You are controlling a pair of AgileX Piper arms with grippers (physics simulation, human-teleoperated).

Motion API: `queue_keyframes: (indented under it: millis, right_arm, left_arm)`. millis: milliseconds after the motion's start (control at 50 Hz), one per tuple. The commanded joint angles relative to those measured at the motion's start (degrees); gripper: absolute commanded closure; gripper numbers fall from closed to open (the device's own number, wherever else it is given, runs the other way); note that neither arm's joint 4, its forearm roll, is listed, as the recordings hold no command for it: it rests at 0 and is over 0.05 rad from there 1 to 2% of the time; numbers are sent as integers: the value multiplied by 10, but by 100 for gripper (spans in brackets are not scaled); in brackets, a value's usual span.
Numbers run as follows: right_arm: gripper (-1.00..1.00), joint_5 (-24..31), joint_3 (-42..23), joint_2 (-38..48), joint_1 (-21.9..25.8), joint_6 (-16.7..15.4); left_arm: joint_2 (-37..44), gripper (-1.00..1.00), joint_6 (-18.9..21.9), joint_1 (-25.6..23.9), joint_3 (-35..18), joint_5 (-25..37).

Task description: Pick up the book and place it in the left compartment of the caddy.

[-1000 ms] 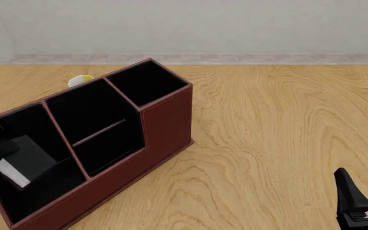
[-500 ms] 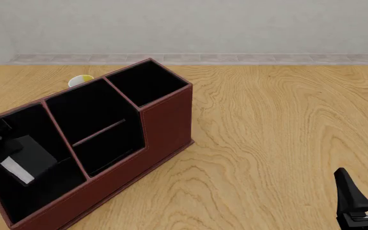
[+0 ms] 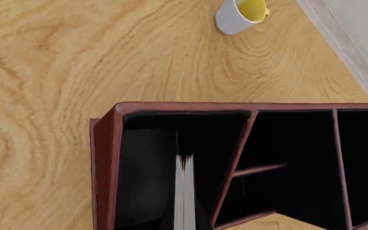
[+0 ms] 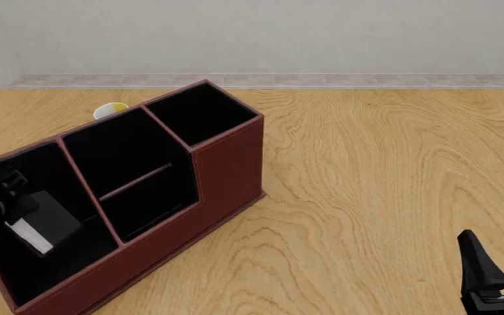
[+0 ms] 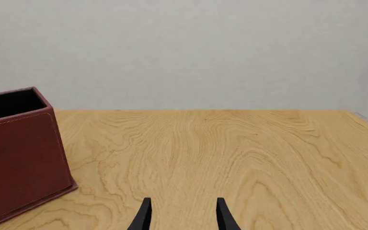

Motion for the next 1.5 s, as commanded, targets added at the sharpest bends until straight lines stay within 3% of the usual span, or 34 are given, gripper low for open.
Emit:
queue_keyframes:
  millis: [20,1360,1380,1500]
  right_arm:
    - [-100,3,1,-4,0,0]
    - [-100,3,1,-4,0,0]
    - [-100,3,1,-4,0,0]
    - [-100,3,1,-4,0,0]
  left_arm:
    - [12,100,17,6,6,-20]
    - [51,100,42,14,59,-83]
    - [51,-100,43,14,59,-82]
    - [49,-100,43,15,53,-78]
